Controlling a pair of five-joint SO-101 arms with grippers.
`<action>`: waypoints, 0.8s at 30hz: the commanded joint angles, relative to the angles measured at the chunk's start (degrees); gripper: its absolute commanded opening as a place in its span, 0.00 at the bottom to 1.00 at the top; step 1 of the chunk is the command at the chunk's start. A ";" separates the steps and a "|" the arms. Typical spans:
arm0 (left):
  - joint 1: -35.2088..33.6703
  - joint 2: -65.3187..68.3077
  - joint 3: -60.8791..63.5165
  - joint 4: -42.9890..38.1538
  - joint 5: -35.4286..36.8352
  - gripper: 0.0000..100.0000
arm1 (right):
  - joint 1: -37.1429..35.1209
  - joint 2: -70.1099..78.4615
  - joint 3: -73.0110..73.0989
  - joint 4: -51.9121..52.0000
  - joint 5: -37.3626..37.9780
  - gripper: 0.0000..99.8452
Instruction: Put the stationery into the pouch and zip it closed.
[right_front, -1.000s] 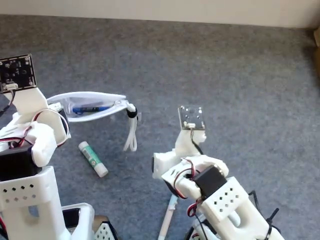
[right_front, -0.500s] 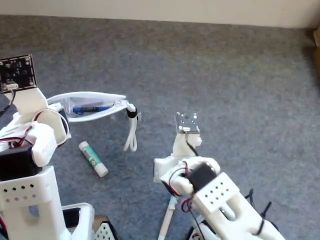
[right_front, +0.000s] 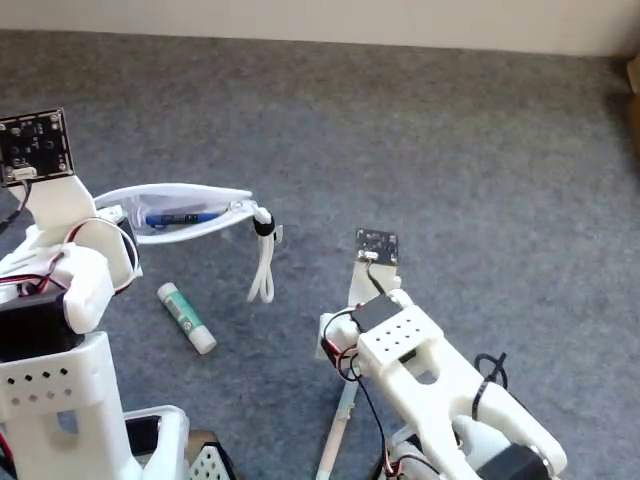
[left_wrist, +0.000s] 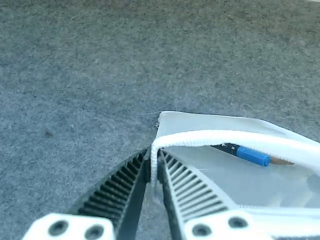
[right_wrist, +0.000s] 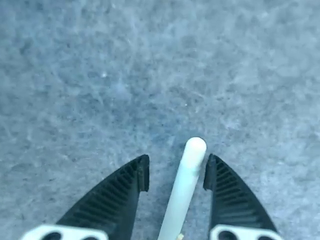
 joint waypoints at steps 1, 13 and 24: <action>-0.57 2.07 2.68 -0.35 0.62 0.01 | 0.84 2.33 0.04 -2.07 -0.62 0.17; -0.57 2.07 2.77 -0.35 0.62 0.01 | 0.84 10.33 -0.40 -2.95 -0.62 0.17; -0.48 2.07 2.95 -1.14 0.62 0.01 | 0.84 10.15 -0.57 -2.95 -0.53 0.00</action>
